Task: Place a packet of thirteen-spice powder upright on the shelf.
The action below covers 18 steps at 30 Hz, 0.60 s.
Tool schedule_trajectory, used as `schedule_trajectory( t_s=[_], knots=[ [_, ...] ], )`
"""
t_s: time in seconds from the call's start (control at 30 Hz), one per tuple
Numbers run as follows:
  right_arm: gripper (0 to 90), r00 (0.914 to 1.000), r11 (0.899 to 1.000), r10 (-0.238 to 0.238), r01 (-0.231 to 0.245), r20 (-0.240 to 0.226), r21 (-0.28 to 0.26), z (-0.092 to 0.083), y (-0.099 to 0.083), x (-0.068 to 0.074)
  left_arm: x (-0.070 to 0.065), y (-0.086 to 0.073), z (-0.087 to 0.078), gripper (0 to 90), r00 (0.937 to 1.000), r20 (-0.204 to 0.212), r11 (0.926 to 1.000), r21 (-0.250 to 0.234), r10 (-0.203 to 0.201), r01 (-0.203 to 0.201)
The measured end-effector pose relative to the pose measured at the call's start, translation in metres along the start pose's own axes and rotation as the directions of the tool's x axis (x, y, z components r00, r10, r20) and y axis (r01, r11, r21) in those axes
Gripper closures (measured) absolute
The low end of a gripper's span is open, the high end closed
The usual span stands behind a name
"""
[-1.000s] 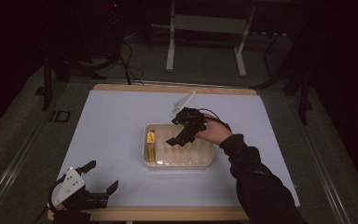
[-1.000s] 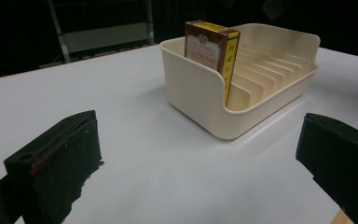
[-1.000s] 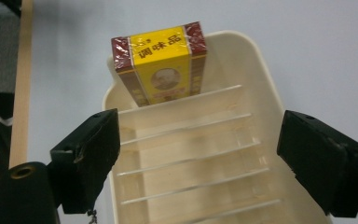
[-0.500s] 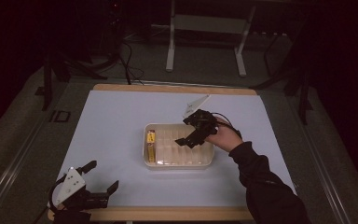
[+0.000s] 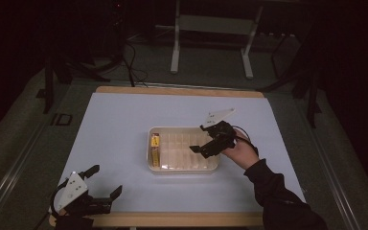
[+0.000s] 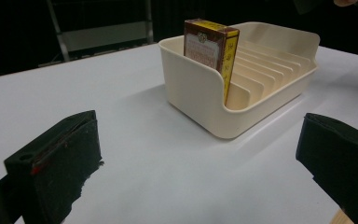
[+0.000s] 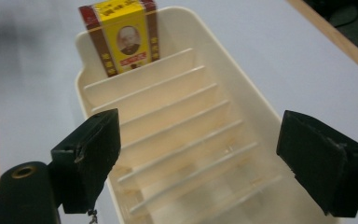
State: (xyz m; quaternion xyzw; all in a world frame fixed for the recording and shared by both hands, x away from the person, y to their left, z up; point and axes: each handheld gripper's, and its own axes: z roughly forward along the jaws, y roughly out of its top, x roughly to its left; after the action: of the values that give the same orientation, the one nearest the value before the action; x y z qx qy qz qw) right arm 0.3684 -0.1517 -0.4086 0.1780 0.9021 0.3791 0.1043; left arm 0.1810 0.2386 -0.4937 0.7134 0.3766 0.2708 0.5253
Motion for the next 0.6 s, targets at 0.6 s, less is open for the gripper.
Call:
schedule_trajectory(
  t_s=[0.6],
  knots=[
    [13.6,0.9818,0.984,0.158,-0.147,0.105,-0.104,-0.034,-0.047,-0.008,0.0,0.0,-0.001,0.0,1.0,0.0,1.0,-0.003,0.001,-0.001]
  ],
)
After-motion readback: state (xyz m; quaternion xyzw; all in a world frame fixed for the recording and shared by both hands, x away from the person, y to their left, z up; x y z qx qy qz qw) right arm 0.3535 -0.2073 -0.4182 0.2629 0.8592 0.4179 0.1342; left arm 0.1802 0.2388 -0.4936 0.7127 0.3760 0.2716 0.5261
